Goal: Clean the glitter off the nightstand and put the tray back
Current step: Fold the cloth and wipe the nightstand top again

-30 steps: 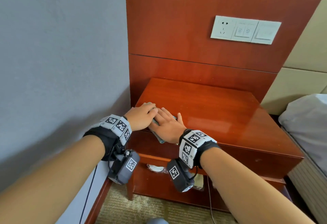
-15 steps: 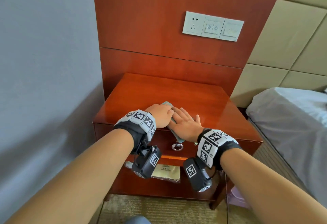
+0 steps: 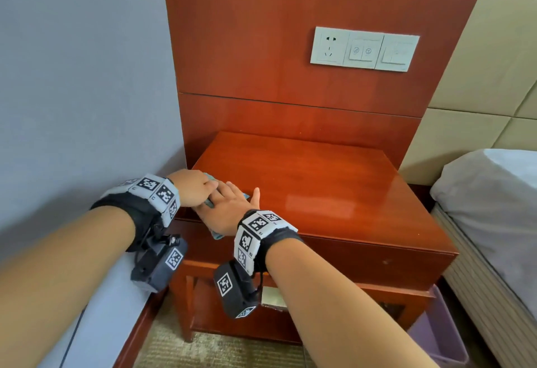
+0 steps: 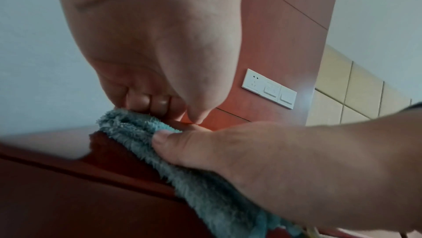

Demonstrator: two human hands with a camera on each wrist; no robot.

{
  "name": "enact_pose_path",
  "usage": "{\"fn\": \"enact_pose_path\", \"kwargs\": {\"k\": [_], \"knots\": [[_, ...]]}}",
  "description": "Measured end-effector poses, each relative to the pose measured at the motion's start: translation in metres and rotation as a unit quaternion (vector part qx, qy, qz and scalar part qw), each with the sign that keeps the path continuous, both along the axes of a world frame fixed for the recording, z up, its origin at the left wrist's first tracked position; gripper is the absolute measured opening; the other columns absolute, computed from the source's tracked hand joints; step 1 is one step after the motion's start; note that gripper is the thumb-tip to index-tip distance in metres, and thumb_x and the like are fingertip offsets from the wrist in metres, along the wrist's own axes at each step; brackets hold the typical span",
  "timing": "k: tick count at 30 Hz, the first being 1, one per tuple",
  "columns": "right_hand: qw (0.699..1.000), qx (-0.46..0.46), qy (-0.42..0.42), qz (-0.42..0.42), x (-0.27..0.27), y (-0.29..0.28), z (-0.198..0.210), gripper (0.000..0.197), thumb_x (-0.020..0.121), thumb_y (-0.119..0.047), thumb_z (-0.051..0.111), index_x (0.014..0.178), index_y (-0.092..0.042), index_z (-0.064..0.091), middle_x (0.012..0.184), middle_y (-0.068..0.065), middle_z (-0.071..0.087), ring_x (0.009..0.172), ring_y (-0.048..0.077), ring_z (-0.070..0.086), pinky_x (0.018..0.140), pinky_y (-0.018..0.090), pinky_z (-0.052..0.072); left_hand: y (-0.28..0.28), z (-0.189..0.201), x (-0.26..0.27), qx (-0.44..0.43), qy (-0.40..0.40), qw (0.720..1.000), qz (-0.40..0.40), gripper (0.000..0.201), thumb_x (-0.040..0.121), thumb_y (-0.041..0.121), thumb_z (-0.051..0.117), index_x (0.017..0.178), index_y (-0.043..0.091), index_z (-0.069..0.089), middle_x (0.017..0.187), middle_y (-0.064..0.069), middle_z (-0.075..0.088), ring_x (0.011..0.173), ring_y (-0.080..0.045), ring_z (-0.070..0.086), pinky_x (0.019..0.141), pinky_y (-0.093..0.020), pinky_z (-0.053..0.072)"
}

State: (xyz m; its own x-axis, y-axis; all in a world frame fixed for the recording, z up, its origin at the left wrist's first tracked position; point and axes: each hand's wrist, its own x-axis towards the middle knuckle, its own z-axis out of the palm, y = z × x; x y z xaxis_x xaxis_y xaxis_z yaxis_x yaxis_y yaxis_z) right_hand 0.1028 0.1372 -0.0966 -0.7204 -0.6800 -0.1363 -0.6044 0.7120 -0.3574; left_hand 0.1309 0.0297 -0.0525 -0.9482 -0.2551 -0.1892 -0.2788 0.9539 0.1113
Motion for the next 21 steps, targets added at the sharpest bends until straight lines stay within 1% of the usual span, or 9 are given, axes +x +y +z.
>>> {"fn": "enact_pose_path", "kwargs": {"k": [1,4,7,10,13,16,18,21], "knots": [[1.000,0.000,0.002,-0.013,-0.012,0.020,-0.001,0.067,0.092,-0.066,0.014,0.151,-0.038,0.005,0.160,-0.018,0.003,0.150,0.013,-0.004,0.110,0.065,-0.016,0.021,0.001,-0.016,0.005,-0.001,1.000,-0.016,0.046,0.105,0.030,0.022,0.132,0.015,0.056,0.134,-0.008,0.059,0.121,-0.025,0.054,0.100,-0.032,0.039],[0.999,-0.004,0.002,-0.034,-0.026,0.053,0.001,0.067,0.090,-0.070,0.013,0.150,-0.042,0.005,0.159,-0.021,0.003,0.149,0.013,-0.004,0.109,0.065,-0.015,0.044,0.001,-0.037,0.013,0.005,0.998,-0.060,0.046,0.105,0.031,0.021,0.133,0.014,0.054,0.136,-0.008,0.057,0.120,-0.026,0.054,0.097,-0.033,0.040],[0.995,0.016,0.011,-0.098,-0.047,0.122,0.000,0.065,0.090,-0.069,0.013,0.149,-0.045,0.003,0.159,-0.021,0.001,0.149,0.012,-0.005,0.110,0.066,-0.012,0.110,0.000,-0.070,0.014,-0.007,0.989,-0.146,0.047,0.106,0.031,0.020,0.137,0.014,0.051,0.139,-0.009,0.053,0.123,-0.027,0.052,0.098,-0.034,0.040],[0.985,0.032,0.017,-0.166,-0.060,0.195,0.000,0.061,0.092,-0.066,0.013,0.148,-0.046,-0.001,0.158,-0.021,-0.001,0.149,0.012,-0.006,0.111,0.066,-0.010,0.181,-0.002,-0.101,0.031,-0.009,0.977,-0.212,0.047,0.105,0.032,0.021,0.135,0.014,0.053,0.137,-0.009,0.056,0.122,-0.028,0.054,0.098,-0.035,0.041],[0.972,0.047,0.023,-0.228,-0.061,0.256,0.004,0.059,0.096,-0.060,0.017,0.149,-0.044,0.000,0.159,-0.021,-0.002,0.149,0.012,-0.006,0.112,0.065,-0.008,0.246,-0.010,-0.121,0.071,0.007,0.967,-0.244,0.046,0.104,0.035,0.024,0.132,0.013,0.055,0.131,-0.011,0.060,0.116,-0.029,0.057,0.096,-0.037,0.044],[0.955,0.039,0.020,-0.293,-0.064,0.303,0.003,0.063,0.094,-0.061,0.020,0.151,-0.040,0.004,0.159,-0.021,0.001,0.149,0.009,-0.003,0.114,0.062,-0.007,0.298,-0.013,-0.129,0.091,0.017,0.959,-0.267,0.046,0.104,0.033,0.026,0.135,0.010,0.051,0.134,-0.014,0.056,0.119,-0.031,0.055,0.097,-0.036,0.043],[0.948,0.035,0.013,-0.317,-0.068,0.320,0.001,0.065,0.093,-0.061,0.023,0.152,-0.038,0.006,0.159,-0.021,0.002,0.149,0.009,-0.003,0.115,0.061,-0.007,0.319,-0.015,-0.134,0.095,0.019,0.956,-0.277,0.047,0.104,0.034,0.026,0.136,0.011,0.050,0.135,-0.014,0.055,0.121,-0.031,0.054,0.099,-0.037,0.042],[0.945,0.026,-0.012,-0.325,-0.076,0.328,0.001,0.068,0.093,-0.062,0.025,0.152,-0.037,0.003,0.159,-0.020,-0.001,0.149,0.010,-0.004,0.117,0.058,-0.007,0.328,-0.018,-0.145,0.095,0.013,0.956,-0.277,0.048,0.103,0.036,0.026,0.138,0.012,0.048,0.137,-0.013,0.054,0.122,-0.031,0.053,0.102,-0.038,0.042]]}}
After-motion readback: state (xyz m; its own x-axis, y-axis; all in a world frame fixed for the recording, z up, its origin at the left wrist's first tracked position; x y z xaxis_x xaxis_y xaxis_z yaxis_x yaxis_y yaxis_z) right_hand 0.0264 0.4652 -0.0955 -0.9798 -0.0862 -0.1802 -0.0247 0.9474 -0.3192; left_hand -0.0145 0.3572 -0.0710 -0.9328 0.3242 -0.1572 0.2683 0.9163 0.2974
